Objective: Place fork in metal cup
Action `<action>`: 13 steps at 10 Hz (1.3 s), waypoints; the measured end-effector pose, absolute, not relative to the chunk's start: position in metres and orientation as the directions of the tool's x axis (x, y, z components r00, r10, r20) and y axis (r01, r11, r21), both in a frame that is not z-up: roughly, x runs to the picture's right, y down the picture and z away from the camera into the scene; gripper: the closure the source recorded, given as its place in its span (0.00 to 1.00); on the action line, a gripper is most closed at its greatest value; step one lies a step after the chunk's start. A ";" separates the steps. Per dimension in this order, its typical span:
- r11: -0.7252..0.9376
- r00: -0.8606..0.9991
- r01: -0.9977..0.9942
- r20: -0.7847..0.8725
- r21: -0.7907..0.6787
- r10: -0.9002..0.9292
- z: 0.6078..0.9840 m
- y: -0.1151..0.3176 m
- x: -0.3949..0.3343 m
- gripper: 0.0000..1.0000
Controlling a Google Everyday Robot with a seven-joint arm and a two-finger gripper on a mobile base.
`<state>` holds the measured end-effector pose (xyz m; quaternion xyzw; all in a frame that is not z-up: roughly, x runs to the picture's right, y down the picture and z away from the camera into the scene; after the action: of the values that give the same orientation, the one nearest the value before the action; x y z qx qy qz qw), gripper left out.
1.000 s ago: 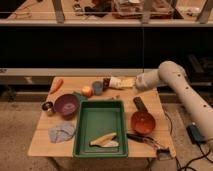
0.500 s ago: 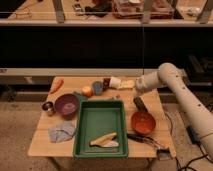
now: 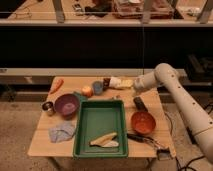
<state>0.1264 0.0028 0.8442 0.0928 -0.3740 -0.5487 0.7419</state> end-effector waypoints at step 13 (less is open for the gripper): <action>0.297 0.088 0.874 0.477 0.384 -0.874 0.923 0.024 0.133 0.20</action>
<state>0.1330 0.0243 0.9233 0.0001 -0.3237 -0.5927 0.7375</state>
